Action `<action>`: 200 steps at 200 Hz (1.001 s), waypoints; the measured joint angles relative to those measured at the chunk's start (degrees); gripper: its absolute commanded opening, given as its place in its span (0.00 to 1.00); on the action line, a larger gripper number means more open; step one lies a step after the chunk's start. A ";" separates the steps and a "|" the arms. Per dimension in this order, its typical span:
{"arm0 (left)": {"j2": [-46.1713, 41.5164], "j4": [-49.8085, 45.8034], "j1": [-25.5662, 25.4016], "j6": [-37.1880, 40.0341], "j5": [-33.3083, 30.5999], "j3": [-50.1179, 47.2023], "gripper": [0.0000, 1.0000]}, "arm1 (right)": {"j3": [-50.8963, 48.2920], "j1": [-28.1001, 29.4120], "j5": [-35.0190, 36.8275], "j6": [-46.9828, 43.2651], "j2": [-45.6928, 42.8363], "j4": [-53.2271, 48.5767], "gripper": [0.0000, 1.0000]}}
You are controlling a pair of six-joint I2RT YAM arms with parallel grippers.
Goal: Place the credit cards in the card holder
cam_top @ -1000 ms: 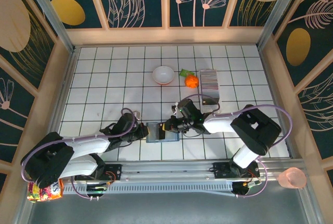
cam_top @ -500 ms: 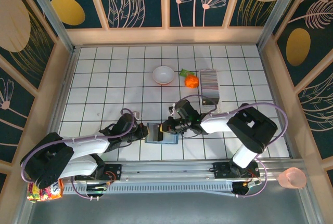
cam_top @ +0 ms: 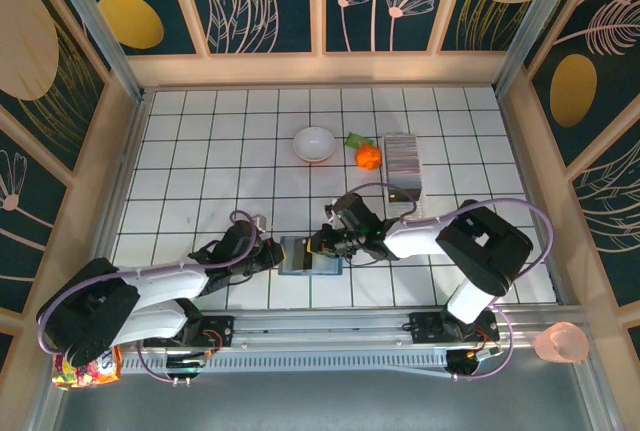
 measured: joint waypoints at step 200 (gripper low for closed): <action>-3.19 -0.37 0.00 -0.37 0.11 -2.08 0.00 | 9.33 4.96 8.90 -2.67 2.93 -13.77 0.16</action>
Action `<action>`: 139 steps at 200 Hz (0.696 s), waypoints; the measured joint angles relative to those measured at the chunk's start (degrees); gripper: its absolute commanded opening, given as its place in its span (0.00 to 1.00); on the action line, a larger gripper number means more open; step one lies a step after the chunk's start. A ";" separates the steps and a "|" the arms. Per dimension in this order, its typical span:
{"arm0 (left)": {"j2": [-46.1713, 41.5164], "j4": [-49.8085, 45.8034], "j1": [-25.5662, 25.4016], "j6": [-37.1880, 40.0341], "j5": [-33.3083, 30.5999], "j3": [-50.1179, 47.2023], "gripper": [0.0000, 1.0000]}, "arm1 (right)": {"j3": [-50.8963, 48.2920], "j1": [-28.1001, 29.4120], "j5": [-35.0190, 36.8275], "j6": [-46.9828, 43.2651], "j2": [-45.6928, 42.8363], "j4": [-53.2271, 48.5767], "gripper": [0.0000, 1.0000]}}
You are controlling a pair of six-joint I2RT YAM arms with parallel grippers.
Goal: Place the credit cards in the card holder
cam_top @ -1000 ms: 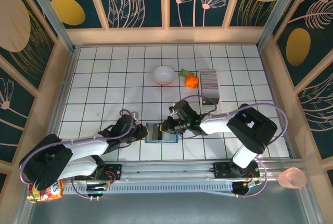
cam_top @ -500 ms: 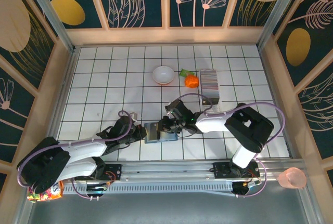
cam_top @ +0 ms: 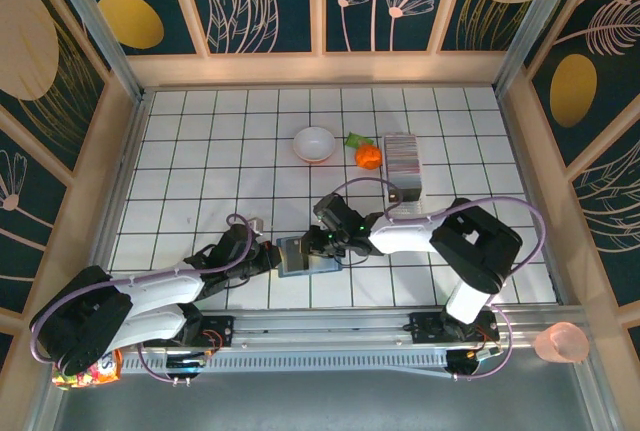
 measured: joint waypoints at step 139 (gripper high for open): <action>0.00 0.44 0.00 -0.22 0.02 -0.22 0.00 | 1.38 1.60 2.58 0.07 0.94 -0.90 0.12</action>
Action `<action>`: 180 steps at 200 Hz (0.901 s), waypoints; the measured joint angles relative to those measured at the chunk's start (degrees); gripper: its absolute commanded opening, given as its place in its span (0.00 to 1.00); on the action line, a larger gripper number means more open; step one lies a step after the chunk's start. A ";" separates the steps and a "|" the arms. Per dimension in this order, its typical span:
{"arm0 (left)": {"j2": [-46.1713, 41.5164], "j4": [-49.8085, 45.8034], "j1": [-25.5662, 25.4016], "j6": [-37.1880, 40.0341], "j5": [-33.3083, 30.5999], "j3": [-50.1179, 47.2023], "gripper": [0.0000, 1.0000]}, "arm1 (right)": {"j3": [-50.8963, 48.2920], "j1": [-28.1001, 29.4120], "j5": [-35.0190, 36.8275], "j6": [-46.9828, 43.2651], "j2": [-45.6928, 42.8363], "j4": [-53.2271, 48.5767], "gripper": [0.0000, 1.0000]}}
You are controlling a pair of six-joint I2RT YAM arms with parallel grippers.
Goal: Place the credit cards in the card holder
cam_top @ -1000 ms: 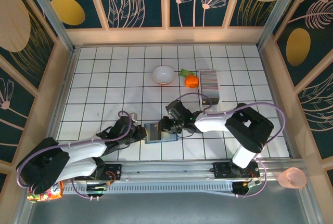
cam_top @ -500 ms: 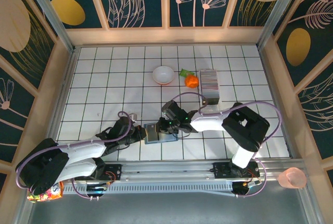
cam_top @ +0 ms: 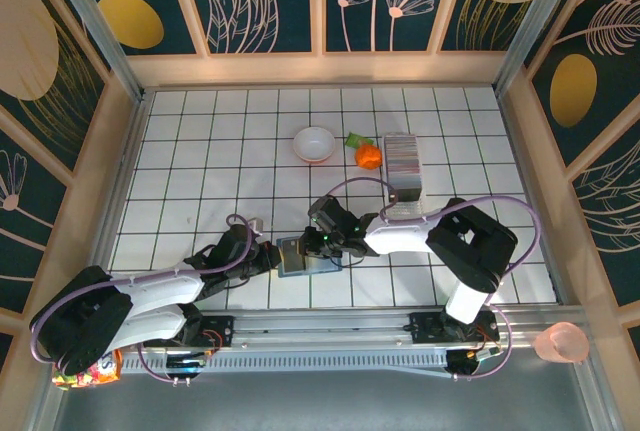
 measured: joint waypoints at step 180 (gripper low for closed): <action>-4.20 -4.15 0.00 -0.20 -0.24 -0.55 0.15 | 1.77 2.40 9.29 0.11 -6.71 -9.40 0.35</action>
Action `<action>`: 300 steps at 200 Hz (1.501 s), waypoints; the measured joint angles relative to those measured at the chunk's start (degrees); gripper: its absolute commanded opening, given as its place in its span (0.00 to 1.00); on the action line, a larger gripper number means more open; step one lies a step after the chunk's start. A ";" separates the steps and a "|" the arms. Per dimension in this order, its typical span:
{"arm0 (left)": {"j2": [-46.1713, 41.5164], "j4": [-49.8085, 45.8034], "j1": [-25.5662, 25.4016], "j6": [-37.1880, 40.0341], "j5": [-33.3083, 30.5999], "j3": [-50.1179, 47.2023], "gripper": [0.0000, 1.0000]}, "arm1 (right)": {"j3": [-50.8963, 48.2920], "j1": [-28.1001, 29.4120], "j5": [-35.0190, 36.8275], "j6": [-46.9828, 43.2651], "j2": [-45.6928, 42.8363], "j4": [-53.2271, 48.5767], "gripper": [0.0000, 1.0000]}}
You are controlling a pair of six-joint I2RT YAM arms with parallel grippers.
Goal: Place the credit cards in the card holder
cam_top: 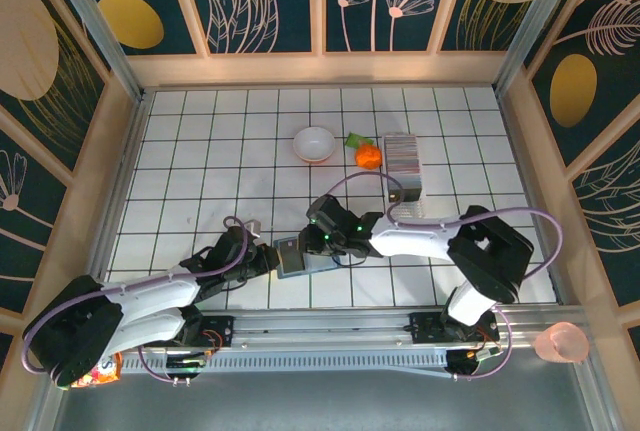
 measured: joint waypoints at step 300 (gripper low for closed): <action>-0.37 0.68 0.00 -0.04 1.73 -0.55 0.18 | -4.44 5.40 8.59 5.44 -1.73 -4.26 0.45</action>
